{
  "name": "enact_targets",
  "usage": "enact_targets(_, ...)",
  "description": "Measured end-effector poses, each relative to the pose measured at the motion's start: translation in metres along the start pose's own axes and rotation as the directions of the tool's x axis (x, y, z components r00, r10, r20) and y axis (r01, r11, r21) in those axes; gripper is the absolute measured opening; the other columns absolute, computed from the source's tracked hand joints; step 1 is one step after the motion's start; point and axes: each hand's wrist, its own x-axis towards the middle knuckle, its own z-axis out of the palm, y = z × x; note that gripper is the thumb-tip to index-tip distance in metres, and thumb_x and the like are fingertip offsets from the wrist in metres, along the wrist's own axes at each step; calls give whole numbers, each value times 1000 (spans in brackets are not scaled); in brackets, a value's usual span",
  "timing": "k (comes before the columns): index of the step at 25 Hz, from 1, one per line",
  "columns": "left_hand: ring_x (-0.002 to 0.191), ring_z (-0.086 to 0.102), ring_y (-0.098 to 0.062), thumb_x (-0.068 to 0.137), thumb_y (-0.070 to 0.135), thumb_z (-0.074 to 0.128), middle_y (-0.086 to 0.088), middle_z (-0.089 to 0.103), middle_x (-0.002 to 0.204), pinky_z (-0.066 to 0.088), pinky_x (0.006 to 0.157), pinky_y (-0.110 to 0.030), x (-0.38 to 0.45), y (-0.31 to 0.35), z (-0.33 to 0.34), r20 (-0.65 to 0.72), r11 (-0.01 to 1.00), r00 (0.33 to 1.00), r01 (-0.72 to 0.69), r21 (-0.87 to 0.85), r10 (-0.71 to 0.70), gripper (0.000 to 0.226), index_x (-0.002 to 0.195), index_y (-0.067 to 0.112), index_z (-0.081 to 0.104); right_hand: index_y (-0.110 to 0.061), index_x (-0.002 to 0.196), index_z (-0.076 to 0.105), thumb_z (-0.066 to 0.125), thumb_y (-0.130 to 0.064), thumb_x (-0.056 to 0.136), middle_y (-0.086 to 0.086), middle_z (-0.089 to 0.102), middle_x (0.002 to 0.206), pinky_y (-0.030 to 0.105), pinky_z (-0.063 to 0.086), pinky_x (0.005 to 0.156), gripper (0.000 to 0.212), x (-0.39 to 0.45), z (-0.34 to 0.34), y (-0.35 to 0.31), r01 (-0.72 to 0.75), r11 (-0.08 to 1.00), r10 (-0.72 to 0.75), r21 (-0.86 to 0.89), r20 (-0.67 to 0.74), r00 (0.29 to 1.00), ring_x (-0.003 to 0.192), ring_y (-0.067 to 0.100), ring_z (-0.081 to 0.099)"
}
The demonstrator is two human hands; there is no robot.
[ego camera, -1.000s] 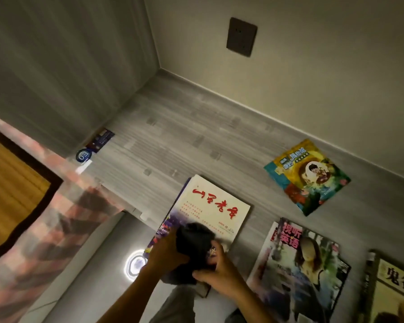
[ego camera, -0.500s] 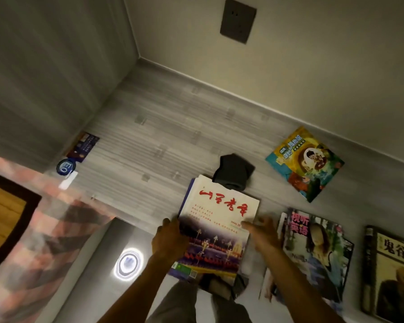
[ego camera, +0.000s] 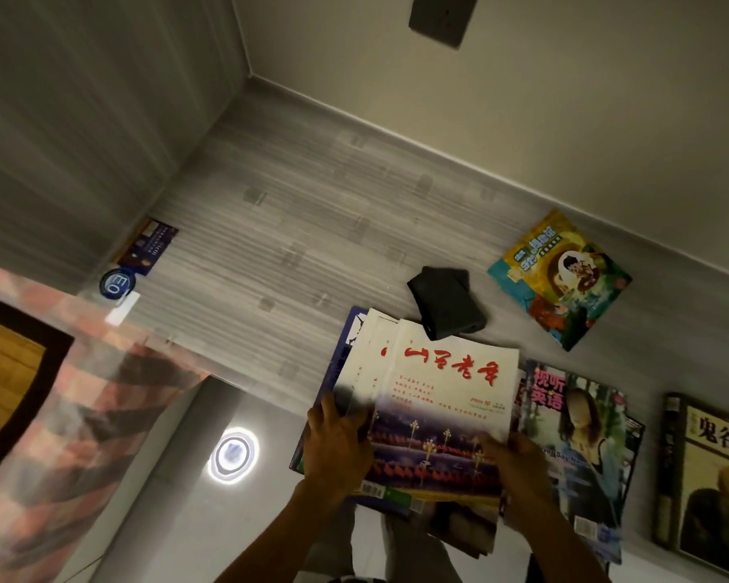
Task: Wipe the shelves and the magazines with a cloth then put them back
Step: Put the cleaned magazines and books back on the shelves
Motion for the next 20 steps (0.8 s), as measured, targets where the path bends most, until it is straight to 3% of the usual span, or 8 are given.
enact_targets(3,139,22,-27,89,54,50,1,18,153,36,111,-46,-4,-4,8,-43,1000,999,3,-24,-4,55,140,39,36,-16,107,61,66,-14,88,4,66,96,34,54,67,20,4,-17,2,43,995,-49,-90,-70,996,80,17,63)
enact_targets(7,137,29,-23,89,44,55,2,26,151,39,108,-43,-5,-3,12,-75,990,995,62,-126,-72,61,143,27,30,-18,100,66,69,-31,85,10,69,104,50,53,85,20,10,-23,11,45,950,-106,-309,-183,977,90,28,64)
enact_targets(10,133,35,-25,85,41,62,0,34,147,42,105,-46,-9,-2,15,-134,983,984,100,-153,-121,65,140,23,33,-9,106,65,68,-32,86,14,68,104,43,52,83,31,9,-32,15,29,928,-135,-373,-261,956,91,31,63)
enact_targets(12,128,40,-27,80,40,69,-4,40,141,44,102,-47,-4,-1,12,-152,967,969,166,-192,-196,70,138,20,35,-7,109,63,68,-32,87,15,68,106,43,53,83,33,12,-41,19,36,931,-129,-362,-236,963,88,28,62)
enact_targets(15,117,53,-25,73,40,77,-3,54,124,50,95,-44,11,4,10,-16,886,952,277,-372,-304,69,130,22,43,-7,117,57,64,-25,90,16,63,115,45,51,87,33,14,-46,22,57,946,-116,-320,-168,979,100,32,60)
enact_targets(17,107,63,-21,78,34,76,2,64,113,56,85,-36,11,15,13,128,811,967,256,-526,-222,50,120,20,53,-8,123,52,61,-20,93,15,60,121,47,48,90,34,12,-43,22,113,947,-149,-300,-99,984,109,34,57)
enact_targets(19,98,68,-18,84,31,70,3,69,107,58,78,-29,7,24,16,147,771,974,225,-596,-171,34,114,20,59,-11,127,49,58,-18,94,12,58,123,49,48,93,35,10,-39,21,142,951,-157,-275,-34,987,112,33,56)
enact_targets(20,95,70,-18,87,29,67,2,70,105,59,79,-33,5,27,16,163,694,972,234,-681,-168,28,113,20,60,-12,128,48,58,-17,94,12,57,124,50,48,94,36,10,-38,22,146,951,-156,-271,-15,988,112,32,56)
